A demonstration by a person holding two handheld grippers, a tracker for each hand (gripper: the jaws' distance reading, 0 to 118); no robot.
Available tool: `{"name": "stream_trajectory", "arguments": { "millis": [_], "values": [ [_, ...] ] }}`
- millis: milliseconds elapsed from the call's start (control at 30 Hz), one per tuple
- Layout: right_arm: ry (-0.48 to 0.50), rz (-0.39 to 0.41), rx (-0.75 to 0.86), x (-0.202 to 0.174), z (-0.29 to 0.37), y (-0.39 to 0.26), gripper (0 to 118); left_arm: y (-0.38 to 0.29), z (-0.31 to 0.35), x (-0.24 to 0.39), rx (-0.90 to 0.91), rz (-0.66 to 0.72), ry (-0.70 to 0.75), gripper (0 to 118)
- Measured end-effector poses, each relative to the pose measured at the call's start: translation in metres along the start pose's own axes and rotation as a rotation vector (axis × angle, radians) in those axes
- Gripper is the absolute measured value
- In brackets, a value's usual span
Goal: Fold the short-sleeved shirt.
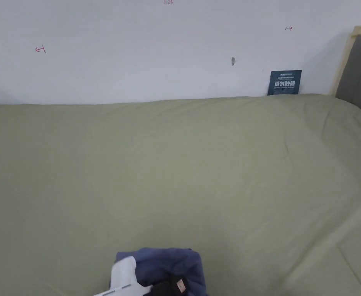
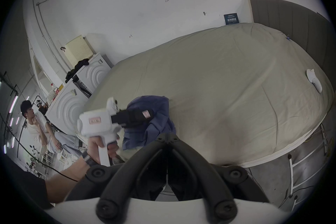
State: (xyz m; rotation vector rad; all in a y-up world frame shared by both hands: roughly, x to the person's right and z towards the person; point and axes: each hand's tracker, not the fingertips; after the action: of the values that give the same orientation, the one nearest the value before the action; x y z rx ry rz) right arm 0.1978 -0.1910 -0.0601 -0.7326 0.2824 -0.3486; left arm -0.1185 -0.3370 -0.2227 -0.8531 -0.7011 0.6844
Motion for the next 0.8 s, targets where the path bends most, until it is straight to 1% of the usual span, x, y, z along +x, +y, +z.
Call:
{"name": "stream_trajectory", "arguments": {
  "millis": [33, 67, 133, 167, 200, 233, 300, 367, 400, 467, 567, 633, 700, 733, 800],
  "values": [
    [-0.003, -0.004, 0.005, 0.000, 0.001, 0.001, 2, -0.006, -0.007, 0.000, -0.018, -0.009, -0.003, 3],
    [-0.004, -0.007, 0.012, 0.000, 0.002, 0.003, 2, -0.012, -0.017, 0.001, -0.045, -0.001, 0.032, 3],
    [0.002, -0.008, 0.022, -0.002, 0.004, 0.005, 2, -0.023, -0.027, -0.001, -0.041, 0.003, 0.006, 3],
    [0.005, -0.006, 0.025, -0.003, 0.005, 0.006, 2, -0.030, -0.031, -0.001, -0.048, 0.050, -0.021, 3],
    [0.003, -0.004, 0.028, -0.005, 0.005, 0.007, 2, -0.035, -0.033, 0.000, -0.043, 0.052, -0.054, 3],
    [0.002, -0.001, 0.028, -0.006, 0.005, 0.008, 2, -0.039, -0.037, 0.003, -0.043, 0.039, -0.041, 3],
    [0.002, 0.007, 0.025, -0.007, 0.002, 0.009, 2, -0.045, -0.042, 0.008, -0.066, 0.044, -0.074, 3],
    [0.002, 0.006, 0.020, -0.007, -0.002, 0.009, 2, -0.051, -0.051, 0.012, -0.094, 0.039, -0.078, 3],
    [0.003, 0.004, 0.014, -0.007, -0.004, 0.008, 2, -0.054, -0.054, 0.014, -0.109, 0.010, -0.073, 3],
    [-0.002, 0.005, 0.009, -0.008, -0.007, 0.007, 2, -0.058, -0.057, 0.015, -0.142, -0.004, -0.067, 3],
    [0.006, 0.011, 0.002, -0.009, -0.010, 0.012, 2, -0.049, -0.039, 0.022, -0.128, -0.005, -0.070, 3],
    [0.012, 0.030, 0.002, -0.011, -0.014, 0.018, 2, -0.034, -0.011, 0.034, -0.060, -0.053, -0.065, 3],
    [0.031, 0.073, 0.006, -0.014, -0.022, 0.026, 2, -0.013, 0.027, 0.050, 0.007, -0.161, -0.006, 3],
    [0.036, 0.082, 0.007, -0.016, -0.027, 0.030, 2, -0.005, 0.043, 0.055, 0.019, -0.221, 0.075, 3],
    [0.057, 0.143, 0.001, -0.021, -0.043, 0.037, 1, 0.011, 0.081, 0.065, 0.076, -0.353, 0.277, 3]
  ]
}}
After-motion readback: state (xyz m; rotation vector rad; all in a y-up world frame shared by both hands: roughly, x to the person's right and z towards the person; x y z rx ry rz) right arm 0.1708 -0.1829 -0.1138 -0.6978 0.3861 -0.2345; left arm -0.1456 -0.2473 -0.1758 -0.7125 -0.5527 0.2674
